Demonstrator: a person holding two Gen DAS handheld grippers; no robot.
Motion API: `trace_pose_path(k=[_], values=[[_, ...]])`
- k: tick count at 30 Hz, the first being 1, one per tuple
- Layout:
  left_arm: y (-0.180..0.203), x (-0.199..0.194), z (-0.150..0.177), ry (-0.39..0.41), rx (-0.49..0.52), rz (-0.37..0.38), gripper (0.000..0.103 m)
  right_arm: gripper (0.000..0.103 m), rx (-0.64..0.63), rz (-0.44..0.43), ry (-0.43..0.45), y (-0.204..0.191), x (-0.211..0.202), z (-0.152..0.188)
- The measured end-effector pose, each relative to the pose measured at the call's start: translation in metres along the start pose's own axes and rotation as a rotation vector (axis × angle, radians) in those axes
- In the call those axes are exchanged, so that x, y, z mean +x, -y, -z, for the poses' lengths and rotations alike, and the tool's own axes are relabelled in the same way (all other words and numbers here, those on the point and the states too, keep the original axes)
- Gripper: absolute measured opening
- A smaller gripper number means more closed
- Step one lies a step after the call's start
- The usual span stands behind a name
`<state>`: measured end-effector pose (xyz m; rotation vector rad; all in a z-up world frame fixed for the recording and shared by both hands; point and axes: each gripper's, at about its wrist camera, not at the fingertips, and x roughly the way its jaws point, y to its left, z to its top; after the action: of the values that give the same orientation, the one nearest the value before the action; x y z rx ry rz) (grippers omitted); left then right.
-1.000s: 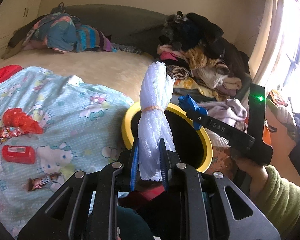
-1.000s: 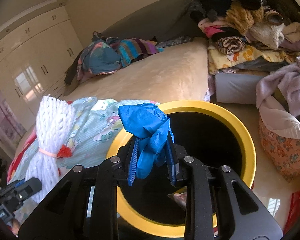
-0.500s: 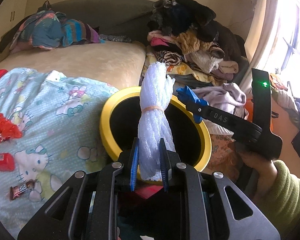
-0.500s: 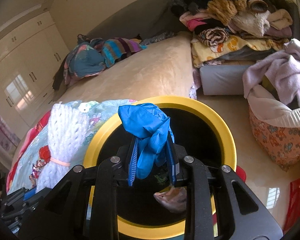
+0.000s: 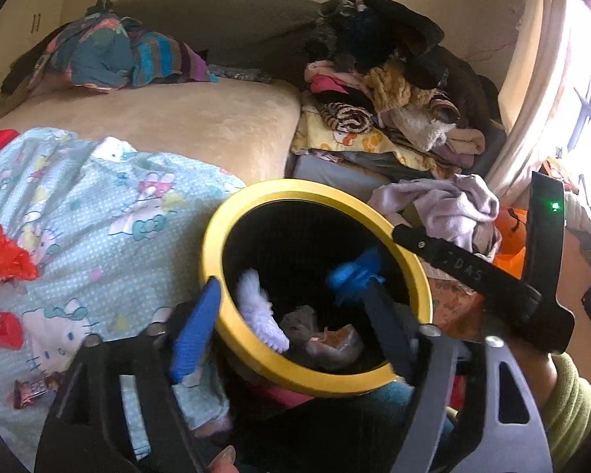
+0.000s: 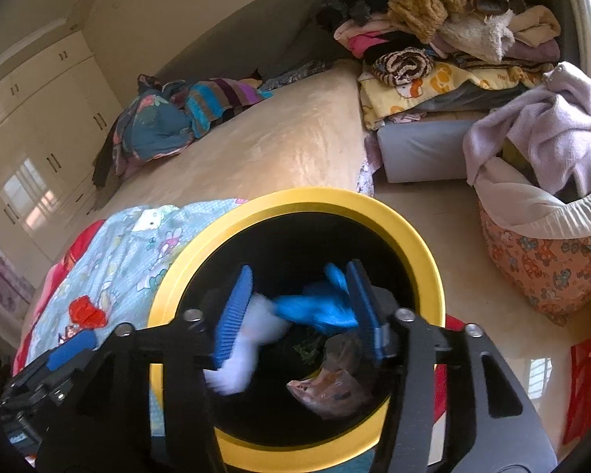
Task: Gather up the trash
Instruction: 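Open both grippers to drop the mesh bag and glove into the bin, then move both tools back over the remaining trash on the bed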
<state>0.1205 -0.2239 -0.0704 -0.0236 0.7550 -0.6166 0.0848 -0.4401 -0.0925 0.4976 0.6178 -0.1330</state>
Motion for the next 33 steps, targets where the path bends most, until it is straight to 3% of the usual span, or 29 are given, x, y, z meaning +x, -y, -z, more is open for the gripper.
trace_pose_path(k=[5, 7, 12, 33], values=[[-0.01, -0.015, 0.004, 0.028, -0.033, -0.045, 0.096, 0.059, -0.02, 0.018, 0.025, -0.007, -0.005, 0.001], [-0.015, -0.024, 0.005, 0.045, -0.046, -0.062, 0.096, 0.067, -0.027, 0.019, 0.037, -0.011, -0.008, 0.001], [-0.025, -0.043, 0.003, 0.085, -0.073, -0.092, 0.097, 0.077, -0.063, 0.022, 0.07, -0.026, -0.017, 0.005], [-0.065, -0.098, 0.001, 0.208, -0.144, -0.159, 0.097, 0.079, -0.221, -0.099, 0.071, -0.092, -0.037, 0.025]])
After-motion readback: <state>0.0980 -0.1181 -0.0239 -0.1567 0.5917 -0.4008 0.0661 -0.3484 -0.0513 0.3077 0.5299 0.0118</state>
